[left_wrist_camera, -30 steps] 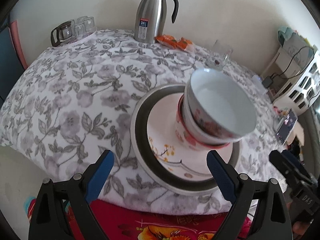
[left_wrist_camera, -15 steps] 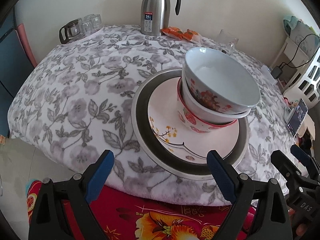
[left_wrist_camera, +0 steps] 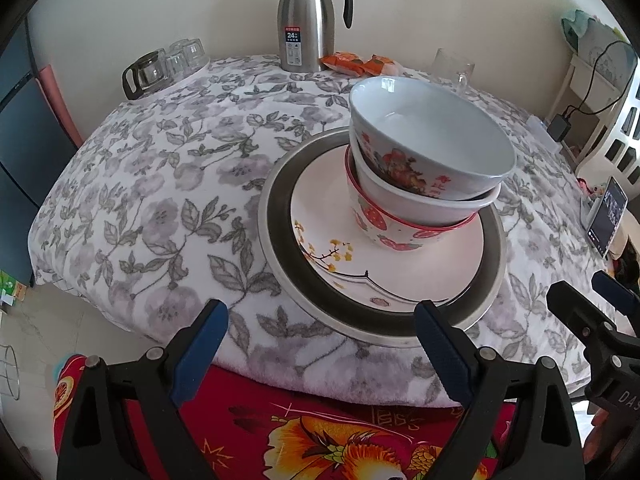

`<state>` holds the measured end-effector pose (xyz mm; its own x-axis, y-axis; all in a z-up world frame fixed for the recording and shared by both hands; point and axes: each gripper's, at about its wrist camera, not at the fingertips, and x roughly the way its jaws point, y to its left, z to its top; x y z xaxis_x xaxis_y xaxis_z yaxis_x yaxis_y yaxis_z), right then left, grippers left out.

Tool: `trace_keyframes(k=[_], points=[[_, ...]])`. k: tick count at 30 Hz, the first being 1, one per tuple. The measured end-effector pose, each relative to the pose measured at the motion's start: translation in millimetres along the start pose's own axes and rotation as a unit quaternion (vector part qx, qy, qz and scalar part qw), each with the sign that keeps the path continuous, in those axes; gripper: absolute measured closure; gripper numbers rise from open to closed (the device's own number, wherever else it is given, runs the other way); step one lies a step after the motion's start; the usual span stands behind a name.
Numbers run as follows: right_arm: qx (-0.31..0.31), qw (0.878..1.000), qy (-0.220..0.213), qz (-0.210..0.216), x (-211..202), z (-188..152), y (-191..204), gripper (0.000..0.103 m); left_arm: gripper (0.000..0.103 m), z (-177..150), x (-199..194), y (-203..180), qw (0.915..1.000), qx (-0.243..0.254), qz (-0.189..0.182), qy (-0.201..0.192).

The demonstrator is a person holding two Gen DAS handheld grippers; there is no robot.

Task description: Organize plates and bowls

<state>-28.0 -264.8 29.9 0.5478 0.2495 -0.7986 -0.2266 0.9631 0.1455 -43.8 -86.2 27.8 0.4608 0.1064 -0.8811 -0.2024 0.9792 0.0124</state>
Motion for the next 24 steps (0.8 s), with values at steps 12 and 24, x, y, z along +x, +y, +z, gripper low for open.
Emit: trace_keyframes(k=[12,24], points=[[0.000,1.000,0.003,0.000,2.7,-0.3,0.1,0.000,0.009,-0.4,4.9,3.8,0.9999,-0.012,0.004,0.008],[0.000,1.000,0.004,0.000,3.2,-0.3,0.2,0.000,0.009,-0.2,7.6,5.2,0.9998,-0.017,0.008,0.012]])
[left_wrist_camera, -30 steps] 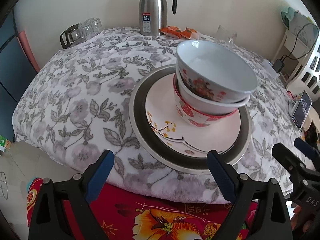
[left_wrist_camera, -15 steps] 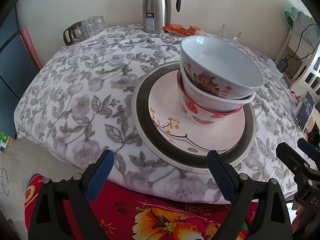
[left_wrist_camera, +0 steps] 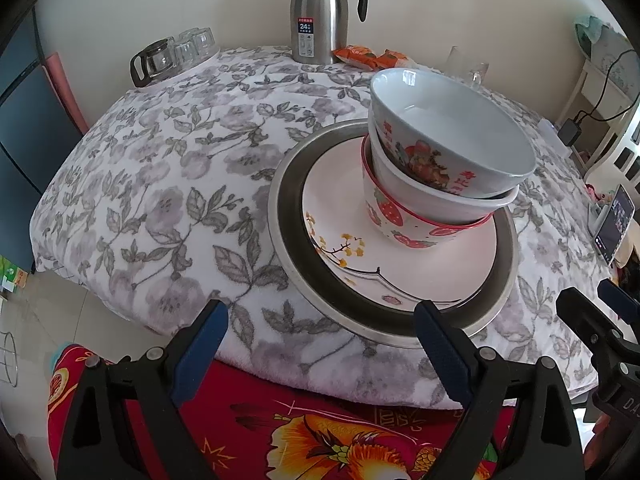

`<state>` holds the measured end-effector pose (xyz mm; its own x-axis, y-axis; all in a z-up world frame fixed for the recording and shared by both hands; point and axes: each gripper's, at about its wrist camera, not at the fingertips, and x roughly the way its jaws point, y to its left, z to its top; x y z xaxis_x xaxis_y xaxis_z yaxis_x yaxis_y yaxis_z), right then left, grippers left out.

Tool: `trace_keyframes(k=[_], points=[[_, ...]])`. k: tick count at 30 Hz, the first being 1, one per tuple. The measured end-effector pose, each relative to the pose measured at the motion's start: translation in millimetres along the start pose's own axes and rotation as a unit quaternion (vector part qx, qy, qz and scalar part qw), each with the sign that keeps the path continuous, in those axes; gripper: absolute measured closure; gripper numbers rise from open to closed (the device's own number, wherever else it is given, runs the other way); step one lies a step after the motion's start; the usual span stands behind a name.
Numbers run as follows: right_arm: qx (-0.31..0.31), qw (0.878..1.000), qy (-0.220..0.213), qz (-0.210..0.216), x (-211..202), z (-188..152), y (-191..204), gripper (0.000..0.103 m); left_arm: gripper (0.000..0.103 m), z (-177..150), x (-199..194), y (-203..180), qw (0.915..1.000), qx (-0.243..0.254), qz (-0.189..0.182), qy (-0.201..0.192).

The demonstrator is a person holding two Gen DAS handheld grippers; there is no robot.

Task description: Organize plates and bowls

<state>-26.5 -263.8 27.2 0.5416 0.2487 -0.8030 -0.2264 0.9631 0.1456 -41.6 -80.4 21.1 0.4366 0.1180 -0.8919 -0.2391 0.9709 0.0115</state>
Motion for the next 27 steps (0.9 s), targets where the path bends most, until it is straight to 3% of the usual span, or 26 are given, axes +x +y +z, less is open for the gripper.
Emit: trace_keyframes(k=[27], points=[[-0.001,1.000,0.004,0.001,4.3,-2.5,0.2,0.000,0.009,-0.1,2.1,0.7,0.9999,-0.003,0.009,0.006]])
